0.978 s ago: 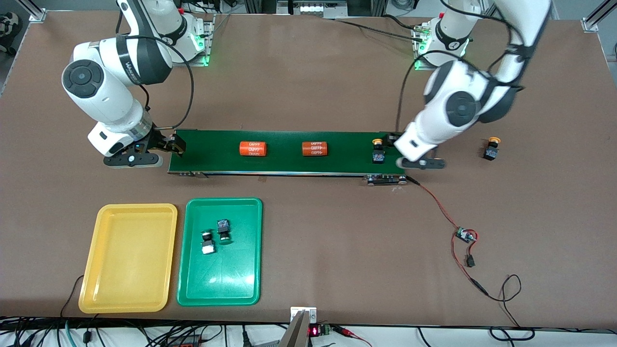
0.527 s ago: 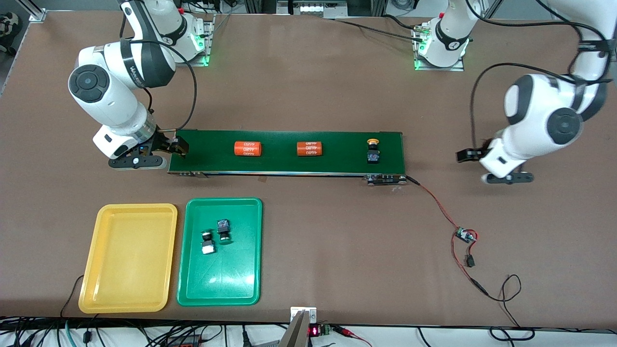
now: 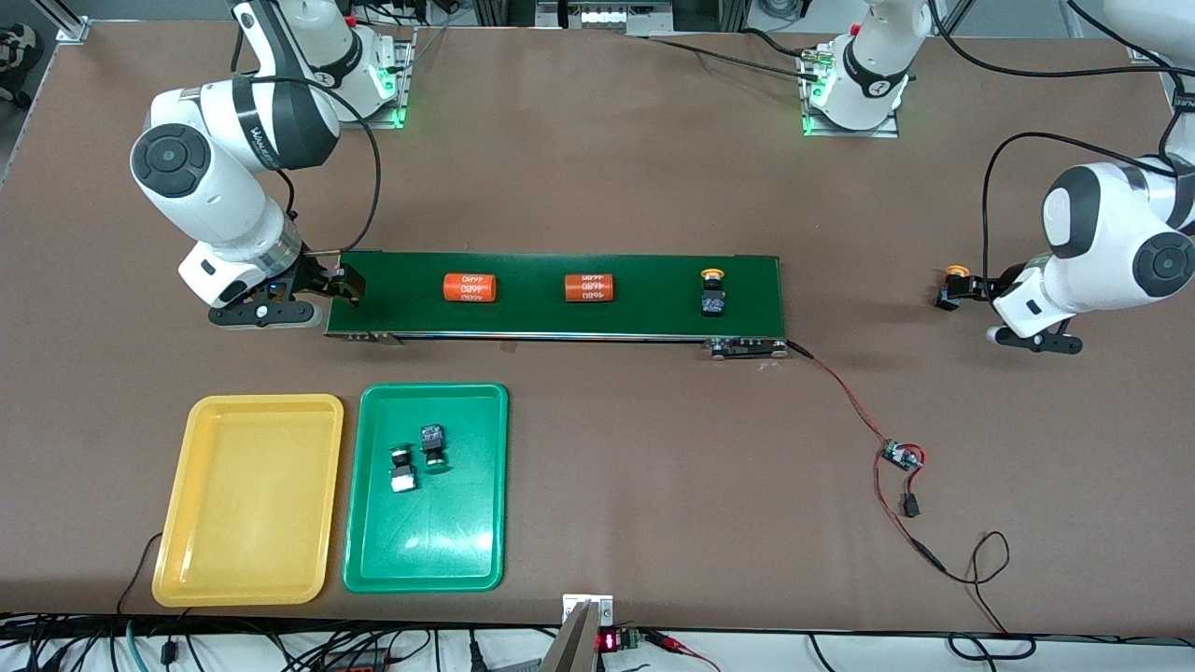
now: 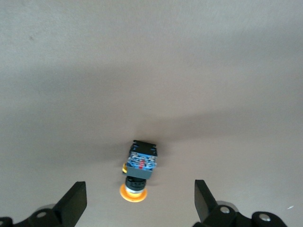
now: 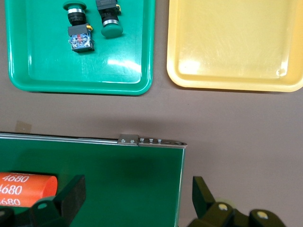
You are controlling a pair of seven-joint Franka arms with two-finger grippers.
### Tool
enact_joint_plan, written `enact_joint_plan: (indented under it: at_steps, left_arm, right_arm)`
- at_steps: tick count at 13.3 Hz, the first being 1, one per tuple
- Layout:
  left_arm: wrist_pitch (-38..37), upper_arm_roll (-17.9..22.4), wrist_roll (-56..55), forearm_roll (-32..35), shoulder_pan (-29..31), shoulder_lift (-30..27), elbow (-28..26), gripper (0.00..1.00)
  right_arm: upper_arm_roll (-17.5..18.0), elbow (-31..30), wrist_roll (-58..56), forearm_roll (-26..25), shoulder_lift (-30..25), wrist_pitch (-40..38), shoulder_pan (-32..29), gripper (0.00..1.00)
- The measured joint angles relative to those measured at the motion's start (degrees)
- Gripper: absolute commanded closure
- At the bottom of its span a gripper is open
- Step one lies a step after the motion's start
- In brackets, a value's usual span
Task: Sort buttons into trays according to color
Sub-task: 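Grasp another black button with the left gripper beside the belt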
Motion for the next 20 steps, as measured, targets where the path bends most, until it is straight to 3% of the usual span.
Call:
enact_joint_plan:
  at_steps: [17,18,19,20]
  left_arm:
    - [7.5,-0.2,3.1,2.2,3.5,7.9,-5.2,0.00]
    - [7.5,-0.2,3.2,2.2,3.8,8.0,-5.4,0.03]
    - [7.5,-0.2,3.2,2.2,3.9,8.1,-5.6,0.20]
    - [7.5,-0.2,3.2,2.2,4.0,8.2,-5.7,0.44]
  right_arm:
    - [0.0,0.0,0.0,0.0,0.4,0.0,0.0,0.00]
    - [0.0,0.0,0.0,0.0,0.4,0.0,0.0,0.00]
    - [0.0,0.0,0.0,0.0,0.4,0.0,0.0,0.00]
    - [0.0,0.0,0.0,0.0,0.4,0.0,0.0,0.00]
